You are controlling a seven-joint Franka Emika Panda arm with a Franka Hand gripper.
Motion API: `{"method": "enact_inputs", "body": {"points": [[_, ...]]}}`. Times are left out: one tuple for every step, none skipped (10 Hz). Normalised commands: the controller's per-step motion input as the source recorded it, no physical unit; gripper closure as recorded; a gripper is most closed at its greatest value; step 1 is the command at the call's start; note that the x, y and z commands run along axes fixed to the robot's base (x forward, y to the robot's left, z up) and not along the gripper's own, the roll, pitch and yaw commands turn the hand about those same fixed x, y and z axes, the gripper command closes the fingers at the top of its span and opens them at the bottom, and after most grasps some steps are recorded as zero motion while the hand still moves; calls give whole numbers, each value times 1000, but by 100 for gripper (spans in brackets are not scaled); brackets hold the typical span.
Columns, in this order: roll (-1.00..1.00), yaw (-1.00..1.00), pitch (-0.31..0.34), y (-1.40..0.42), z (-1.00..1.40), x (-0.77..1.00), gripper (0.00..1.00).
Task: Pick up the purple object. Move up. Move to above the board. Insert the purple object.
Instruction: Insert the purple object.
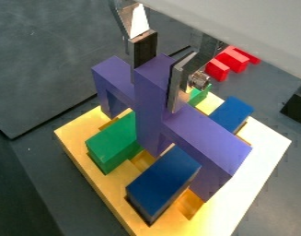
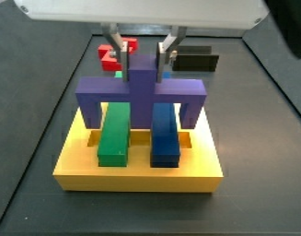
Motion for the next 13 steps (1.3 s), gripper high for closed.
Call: {"method": "enact_inputs", "body": {"points": [[-13,74,-84,-71,-246,14,100],[-29,69,-101,-77,-286,43,100],[-21,66,-103,-66,-283,0,100],[-14,63,-94,-54,-249,0,100],[-1,49,-80,-11,-229,0,100],[-13,43,-87,0,-220,0,100],[-21,14,-83,0,-203,0,100],[-14,14,-74,0,-169,0,100],[0,0,-56,-29,-117,0,100],[0,0,-34,-69,-69,0,100],[0,0,-21,-103,0,-66,100],[-7,0,-30,-106,0,-71,100],[-37,0,-63,-89,0,-49,100]]}}
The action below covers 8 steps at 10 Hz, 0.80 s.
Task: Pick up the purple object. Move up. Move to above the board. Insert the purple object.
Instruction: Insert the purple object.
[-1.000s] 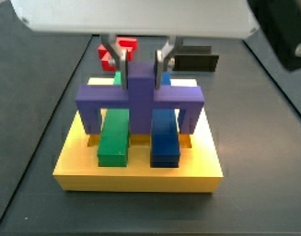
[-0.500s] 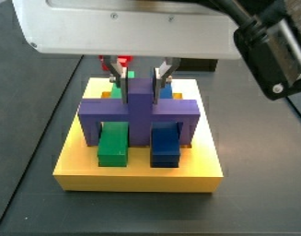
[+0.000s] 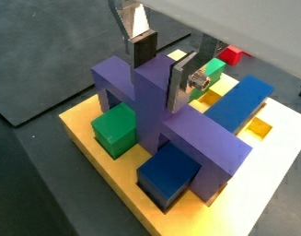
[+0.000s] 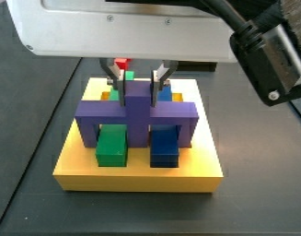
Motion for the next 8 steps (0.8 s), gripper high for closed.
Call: {"method": "enact_inputs", "body": {"points": [[-30,0,-63,-17,-83,0,100],[-11,0,-73,0,-197,0,100],[-20,0,-84,63,-311,0,100],[-50,0,-99,71,-331,0,100],[-56,0,-84,40,-326,54,100],[-27,-51,-49,40,-289,123,100],[0,-123,0,46,-189,206,100],[26,-134,53,0,-29,297,100]]}}
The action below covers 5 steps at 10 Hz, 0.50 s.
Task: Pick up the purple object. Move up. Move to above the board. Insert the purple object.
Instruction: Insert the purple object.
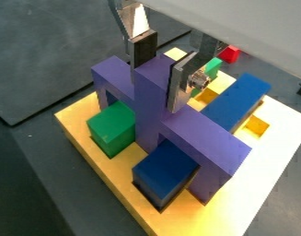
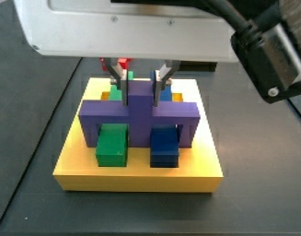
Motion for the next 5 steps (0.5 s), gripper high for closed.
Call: {"method": "enact_inputs", "body": {"points": [[99,-143,87,0,0,337,100],[40,-74,9,0,-129,114,100],[-36,0,-99,0,-314,0,100],[0,0,-154,0,-311,-123,100],[0,0,-194,0,-331,-143,100]]}}
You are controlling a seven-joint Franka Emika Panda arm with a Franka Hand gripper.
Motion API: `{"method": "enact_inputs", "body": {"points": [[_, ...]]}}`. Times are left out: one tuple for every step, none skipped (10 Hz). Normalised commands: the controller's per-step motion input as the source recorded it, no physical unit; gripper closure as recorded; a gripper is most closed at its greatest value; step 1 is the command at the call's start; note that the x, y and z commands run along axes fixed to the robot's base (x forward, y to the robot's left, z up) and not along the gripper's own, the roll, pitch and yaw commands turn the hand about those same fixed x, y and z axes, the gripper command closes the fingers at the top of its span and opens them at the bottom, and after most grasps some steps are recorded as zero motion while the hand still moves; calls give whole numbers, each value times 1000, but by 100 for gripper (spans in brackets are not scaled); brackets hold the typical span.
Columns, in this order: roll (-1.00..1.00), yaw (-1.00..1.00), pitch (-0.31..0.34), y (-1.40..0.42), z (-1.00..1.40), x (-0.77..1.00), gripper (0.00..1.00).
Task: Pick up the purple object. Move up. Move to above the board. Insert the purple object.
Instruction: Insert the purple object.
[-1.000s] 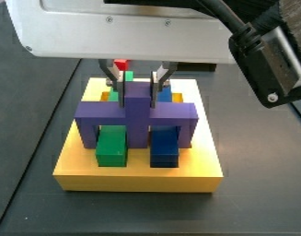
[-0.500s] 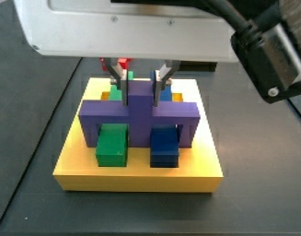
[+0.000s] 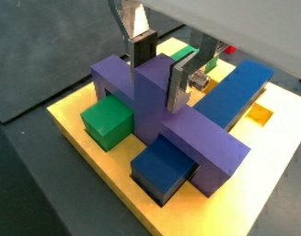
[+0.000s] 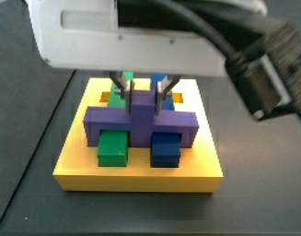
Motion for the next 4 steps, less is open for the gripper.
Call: {"method": "enact_inputs", "body": {"points": [[-27,3,-221,0,-349,-143,100],[-36,0,-196,0,-309,-111,100],[0,0,-69,0,-163,0,100],[0,0,0,0,0,0,100]]}}
